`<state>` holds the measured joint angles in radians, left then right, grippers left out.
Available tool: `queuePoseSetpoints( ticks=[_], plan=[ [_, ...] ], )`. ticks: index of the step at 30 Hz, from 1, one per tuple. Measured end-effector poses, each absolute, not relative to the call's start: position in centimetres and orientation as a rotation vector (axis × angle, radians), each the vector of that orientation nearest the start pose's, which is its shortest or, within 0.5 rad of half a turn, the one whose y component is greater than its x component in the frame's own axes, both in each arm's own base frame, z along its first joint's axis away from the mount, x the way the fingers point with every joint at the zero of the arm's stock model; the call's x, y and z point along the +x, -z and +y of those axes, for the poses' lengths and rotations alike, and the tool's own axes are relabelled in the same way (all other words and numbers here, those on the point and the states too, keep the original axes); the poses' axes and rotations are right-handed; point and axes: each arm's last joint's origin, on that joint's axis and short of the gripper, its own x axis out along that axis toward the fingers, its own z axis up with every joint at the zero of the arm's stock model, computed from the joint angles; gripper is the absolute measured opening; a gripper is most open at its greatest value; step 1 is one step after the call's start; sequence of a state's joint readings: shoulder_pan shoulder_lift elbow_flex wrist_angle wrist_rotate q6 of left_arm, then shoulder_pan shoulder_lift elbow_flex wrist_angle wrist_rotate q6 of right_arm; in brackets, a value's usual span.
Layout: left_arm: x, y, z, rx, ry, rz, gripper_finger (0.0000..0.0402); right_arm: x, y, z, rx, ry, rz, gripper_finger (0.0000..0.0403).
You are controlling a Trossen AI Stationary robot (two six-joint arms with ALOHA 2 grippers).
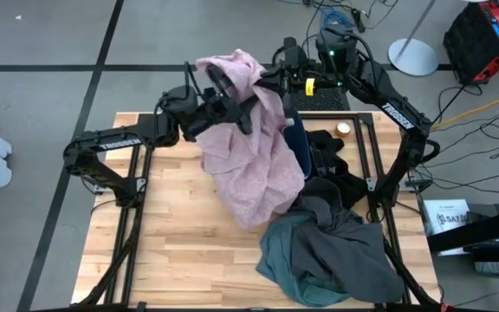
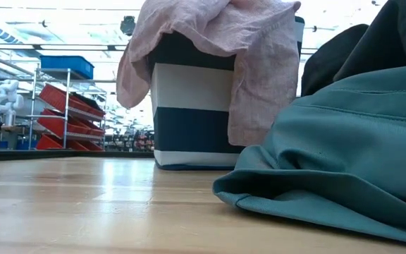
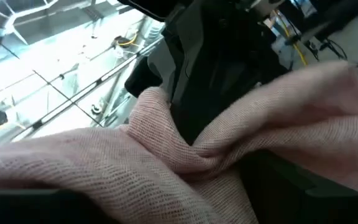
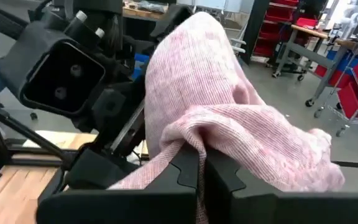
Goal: Sort clothes
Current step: Put the pink polo shirt into the blue laundry organizer
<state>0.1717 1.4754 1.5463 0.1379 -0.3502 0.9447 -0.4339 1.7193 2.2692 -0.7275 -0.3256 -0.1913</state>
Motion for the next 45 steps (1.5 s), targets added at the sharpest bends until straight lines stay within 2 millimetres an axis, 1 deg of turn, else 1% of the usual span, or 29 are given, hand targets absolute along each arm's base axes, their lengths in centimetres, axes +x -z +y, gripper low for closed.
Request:
queuePoseSetpoints(
  ticks=[5,8,12,16,22,27,30,37,40,43,45],
  plan=[
    [32.3,-46.5,6.3,0.930,-0.574,0.011,0.0235,30.1,-52.0,-13.0,-0.124,0.085,0.250,0.0000],
    [32.3,-46.7,6.1,0.941,-0.512,-0.031,0.0235,30.1,-51.8,-13.0,-0.121,0.085,0.271,0.0000],
    [32.5,-46.5,5.8,0.898,-0.448,-0.048,0.0235,30.1,-51.5,-13.0,-0.131,0.061,0.294,0.0000],
    [32.4,-46.5,5.8,0.878,-0.448,-0.050,0.0235,30.2,-51.5,-12.7,-0.127,-0.015,0.281,0.0000],
    [32.3,-45.9,6.7,0.876,-0.484,0.032,0.0235,30.2,-51.8,-12.2,-0.130,-0.077,0.250,0.0000],
    [32.2,-46.2,6.9,0.874,-0.501,0.013,0.0231,29.9,-52.3,-12.0,-0.123,-0.101,0.213,0.0000],
    [32.2,-46.4,6.9,0.876,-0.500,-0.022,0.0204,29.9,-52.3,-12.0,-0.123,-0.101,0.212,0.0000],
    [32.5,-46.3,6.9,0.879,-0.492,-0.028,0.0089,29.9,-52.5,-12.0,-0.121,-0.102,0.192,0.0000],
    [32.6,-46.2,7.0,0.879,-0.494,-0.026,0.0054,29.9,-52.6,-12.0,-0.114,-0.100,0.190,0.0000],
    [32.6,-46.2,7.0,0.871,-0.526,-0.012,0.0026,29.9,-52.6,-12.0,-0.114,-0.091,0.188,0.0009],
    [32.6,-46.2,7.1,0.870,-0.535,-0.007,0.0026,29.9,-52.6,-12.0,-0.151,-0.095,0.186,0.0028]
  ],
)
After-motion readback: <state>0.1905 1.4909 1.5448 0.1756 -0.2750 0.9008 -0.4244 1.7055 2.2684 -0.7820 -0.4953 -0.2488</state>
